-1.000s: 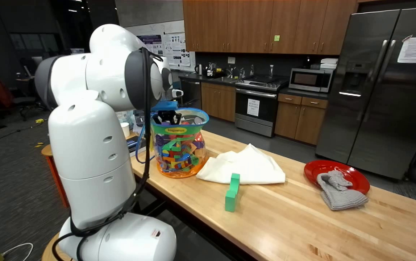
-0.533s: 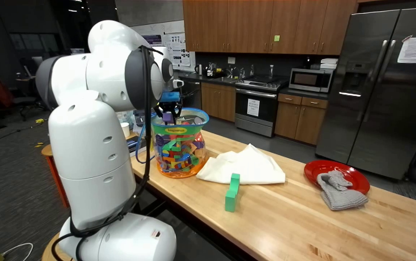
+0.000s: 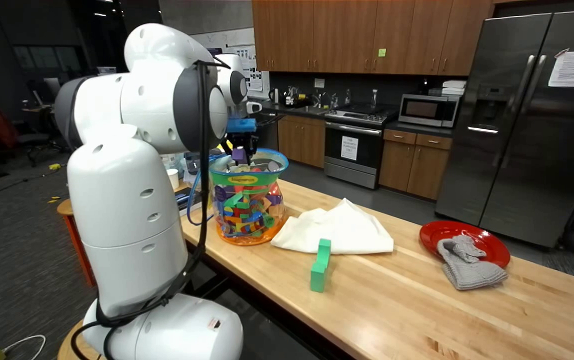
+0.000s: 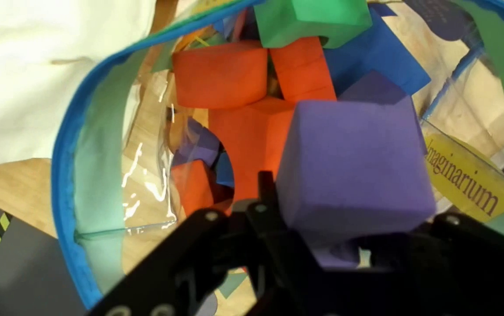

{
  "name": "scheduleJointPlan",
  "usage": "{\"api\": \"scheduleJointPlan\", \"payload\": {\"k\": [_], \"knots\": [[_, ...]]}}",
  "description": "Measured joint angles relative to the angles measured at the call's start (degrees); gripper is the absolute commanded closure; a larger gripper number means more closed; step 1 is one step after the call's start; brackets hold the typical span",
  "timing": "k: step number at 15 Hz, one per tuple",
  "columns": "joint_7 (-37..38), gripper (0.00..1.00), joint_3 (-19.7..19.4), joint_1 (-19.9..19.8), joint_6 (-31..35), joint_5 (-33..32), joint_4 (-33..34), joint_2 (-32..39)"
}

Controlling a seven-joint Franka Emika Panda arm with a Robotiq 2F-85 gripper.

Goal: Take a purple block out of the bag

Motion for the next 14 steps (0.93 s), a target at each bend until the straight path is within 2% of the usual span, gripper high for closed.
{"api": "scheduleJointPlan", "payload": {"k": [14], "knots": [[-0.08,0.84,-3.94,-4.19,-4.80,-0.05,-0.10,-4.62]]}}
